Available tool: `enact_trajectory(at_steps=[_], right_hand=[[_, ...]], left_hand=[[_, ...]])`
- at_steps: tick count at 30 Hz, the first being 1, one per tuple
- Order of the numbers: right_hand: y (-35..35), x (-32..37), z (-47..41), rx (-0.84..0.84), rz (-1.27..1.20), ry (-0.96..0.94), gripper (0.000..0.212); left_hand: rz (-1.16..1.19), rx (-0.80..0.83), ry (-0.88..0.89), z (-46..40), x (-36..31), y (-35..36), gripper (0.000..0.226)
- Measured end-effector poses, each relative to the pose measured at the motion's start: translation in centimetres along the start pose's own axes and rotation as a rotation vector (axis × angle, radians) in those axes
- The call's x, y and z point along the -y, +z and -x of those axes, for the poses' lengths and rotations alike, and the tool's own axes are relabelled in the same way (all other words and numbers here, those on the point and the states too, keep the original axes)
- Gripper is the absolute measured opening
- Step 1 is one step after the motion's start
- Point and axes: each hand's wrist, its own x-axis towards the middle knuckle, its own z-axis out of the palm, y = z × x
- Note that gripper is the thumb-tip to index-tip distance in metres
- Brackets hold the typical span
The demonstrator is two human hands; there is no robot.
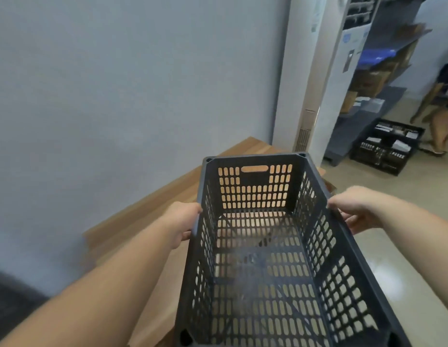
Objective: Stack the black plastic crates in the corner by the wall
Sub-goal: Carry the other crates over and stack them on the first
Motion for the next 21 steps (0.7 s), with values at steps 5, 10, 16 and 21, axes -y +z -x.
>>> enact_trajectory(at_steps=[5, 10, 16, 21], right_hand=[[4.8, 5.2, 1.7, 0.093, 0.047, -0.074, 0.039], [8.5, 10.4, 3.8, 0.131, 0.134, -0.277, 0.032], [12.5, 17.0, 7.1, 0.224, 0.236, -0.472, 0.031], [16.5, 21.8, 11.0, 0.264, 0.263, -0.626, 0.031]], left_hand=[[0.042, -0.157, 0.008, 2.0, 2.1, -7.6, 0.013], [0.111, -0.231, -0.006, 5.0, 4.2, -14.5, 0.021], [0.209, -0.393, -0.036, 9.7, 6.2, -21.4, 0.018], [0.269, -0.534, -0.056, 13.6, 8.8, -27.3, 0.017]])
